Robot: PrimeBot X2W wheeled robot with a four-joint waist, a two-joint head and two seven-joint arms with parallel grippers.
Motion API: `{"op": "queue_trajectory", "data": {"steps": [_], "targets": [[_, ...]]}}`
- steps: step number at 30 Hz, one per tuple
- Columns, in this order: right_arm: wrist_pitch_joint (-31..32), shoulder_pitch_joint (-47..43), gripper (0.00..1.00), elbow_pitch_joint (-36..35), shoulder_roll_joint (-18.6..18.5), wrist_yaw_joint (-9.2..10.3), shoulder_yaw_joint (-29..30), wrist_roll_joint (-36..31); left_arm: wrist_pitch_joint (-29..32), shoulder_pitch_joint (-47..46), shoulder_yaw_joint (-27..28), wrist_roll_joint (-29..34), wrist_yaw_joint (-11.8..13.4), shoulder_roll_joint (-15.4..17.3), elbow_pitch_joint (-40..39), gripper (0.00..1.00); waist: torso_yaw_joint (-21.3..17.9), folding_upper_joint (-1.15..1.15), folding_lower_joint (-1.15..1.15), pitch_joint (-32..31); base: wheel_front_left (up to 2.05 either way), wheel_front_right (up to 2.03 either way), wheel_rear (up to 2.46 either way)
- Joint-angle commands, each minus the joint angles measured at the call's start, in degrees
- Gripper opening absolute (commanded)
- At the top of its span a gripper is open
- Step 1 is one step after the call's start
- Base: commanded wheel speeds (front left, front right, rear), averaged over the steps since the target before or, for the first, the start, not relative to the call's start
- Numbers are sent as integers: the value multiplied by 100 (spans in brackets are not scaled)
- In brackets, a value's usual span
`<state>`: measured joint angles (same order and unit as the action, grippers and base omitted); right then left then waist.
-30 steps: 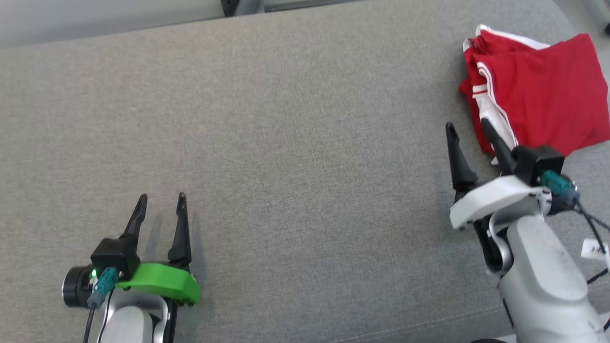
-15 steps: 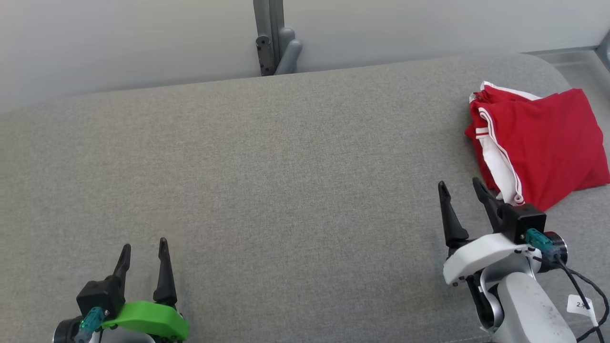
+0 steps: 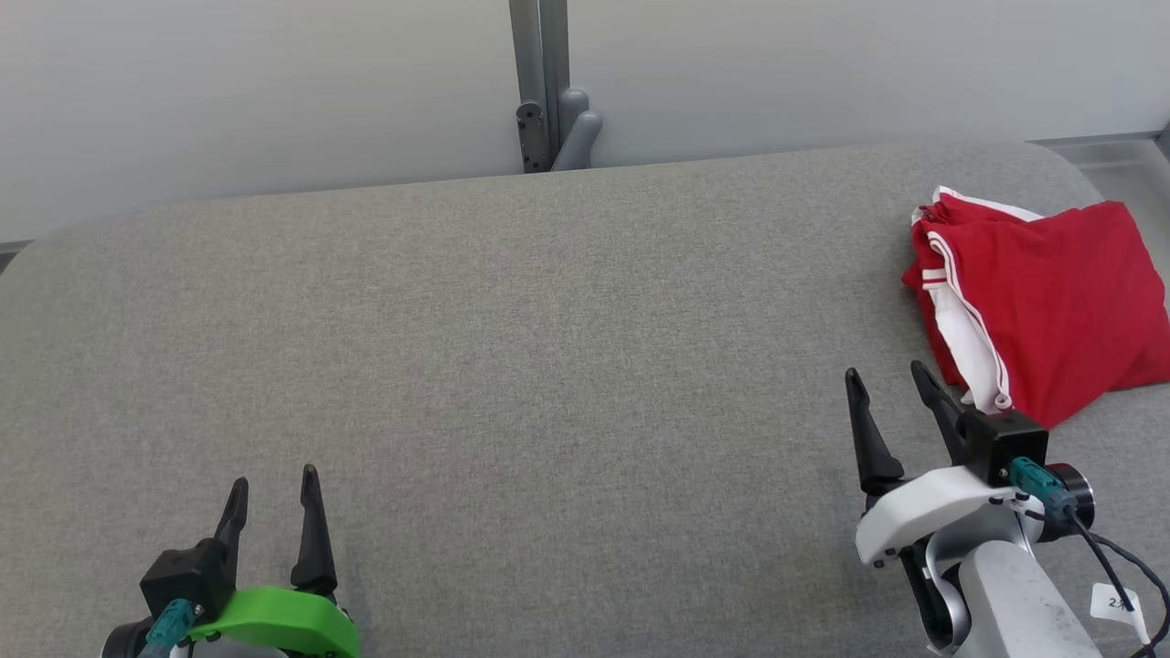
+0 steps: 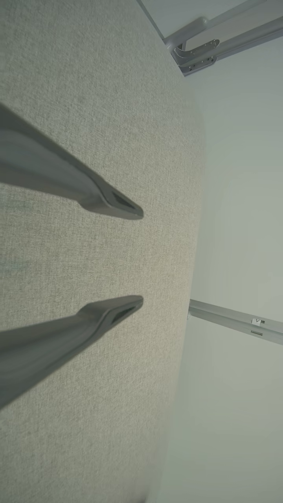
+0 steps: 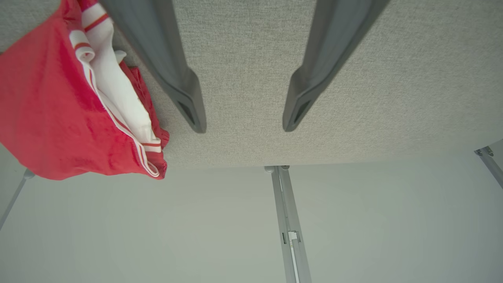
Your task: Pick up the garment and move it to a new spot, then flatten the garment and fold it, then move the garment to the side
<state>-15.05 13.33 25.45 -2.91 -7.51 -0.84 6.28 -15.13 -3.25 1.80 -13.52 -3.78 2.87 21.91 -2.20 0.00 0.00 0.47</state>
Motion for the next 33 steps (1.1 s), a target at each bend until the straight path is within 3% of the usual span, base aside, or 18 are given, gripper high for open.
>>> {"op": "queue_trajectory", "data": {"steps": [1, 26, 28, 33], "targets": [[-13, 3, 100, -26, -7, 5, 8, 15, 5, 65, 19, 42, -37, 9, -42, 100, 3, 0, 0, 7, 0, 0, 0], [-13, 53, 100, 257, -9, 5, -159, 193, 5, 11, 26, 14, -127, 9, 48, 100, 28, 0, 0, 17, 0, 0, 0], [-13, 78, 100, 266, -4, 2, -177, 201, 6, 15, 45, 16, -117, 15, 37, 100, -168, 0, 0, 28, 0, 0, 0], [-13, 82, 100, 263, -11, 5, -171, 223, 5, -23, 12, 37, -141, 12, 46, 100, -164, 0, 0, 43, 0, 0, 0]]}}
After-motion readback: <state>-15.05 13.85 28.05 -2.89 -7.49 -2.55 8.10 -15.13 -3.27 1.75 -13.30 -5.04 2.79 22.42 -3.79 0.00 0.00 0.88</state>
